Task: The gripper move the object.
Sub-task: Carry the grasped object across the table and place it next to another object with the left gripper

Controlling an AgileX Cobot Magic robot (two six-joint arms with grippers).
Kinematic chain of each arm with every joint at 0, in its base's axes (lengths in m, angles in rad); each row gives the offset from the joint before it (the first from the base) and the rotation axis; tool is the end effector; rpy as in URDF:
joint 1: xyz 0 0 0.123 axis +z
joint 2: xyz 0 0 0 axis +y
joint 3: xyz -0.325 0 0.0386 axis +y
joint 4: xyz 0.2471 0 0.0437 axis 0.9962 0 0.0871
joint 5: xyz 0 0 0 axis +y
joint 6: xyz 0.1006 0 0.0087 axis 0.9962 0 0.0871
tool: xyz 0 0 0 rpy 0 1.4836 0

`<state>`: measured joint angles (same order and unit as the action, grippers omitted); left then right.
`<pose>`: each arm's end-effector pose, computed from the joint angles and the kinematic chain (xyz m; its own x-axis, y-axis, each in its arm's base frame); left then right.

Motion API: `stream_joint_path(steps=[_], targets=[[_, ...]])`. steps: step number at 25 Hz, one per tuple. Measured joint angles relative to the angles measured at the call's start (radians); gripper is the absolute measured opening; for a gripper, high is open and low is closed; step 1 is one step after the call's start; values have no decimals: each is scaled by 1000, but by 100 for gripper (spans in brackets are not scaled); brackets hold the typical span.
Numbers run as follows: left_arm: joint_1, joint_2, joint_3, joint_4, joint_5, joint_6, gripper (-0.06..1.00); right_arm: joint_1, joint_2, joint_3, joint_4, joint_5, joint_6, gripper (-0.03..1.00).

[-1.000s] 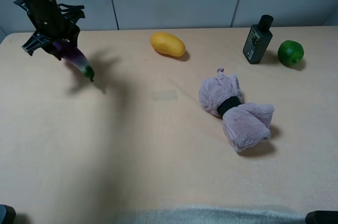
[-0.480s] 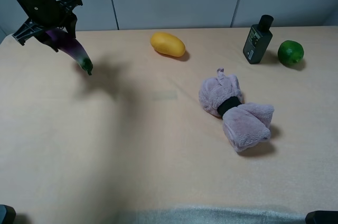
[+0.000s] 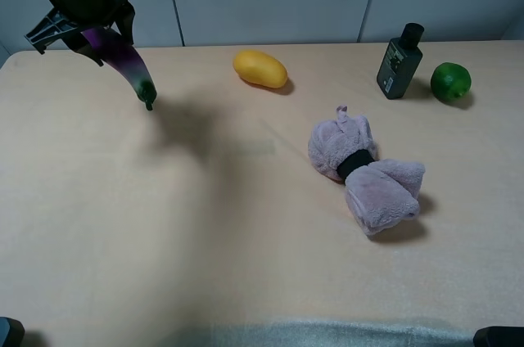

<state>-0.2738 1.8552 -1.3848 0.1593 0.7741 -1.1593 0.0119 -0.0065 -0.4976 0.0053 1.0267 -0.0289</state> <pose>0.3969 -0.0998 0.2594 -0.6361 -0.7142 -0.2922 -0.6473 0.7000 -0.3017 -0.0385 0.0000 0.2744 -0.4212 -0.0312 -0.9064 -0.0270 0.9994 -0.0218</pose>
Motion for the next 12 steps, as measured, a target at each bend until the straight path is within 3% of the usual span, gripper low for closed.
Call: stream_joint_path(steps=[12], targets=[[-183,-3,0,-2,8,0,54,0,0,0,2,0,0,69]])
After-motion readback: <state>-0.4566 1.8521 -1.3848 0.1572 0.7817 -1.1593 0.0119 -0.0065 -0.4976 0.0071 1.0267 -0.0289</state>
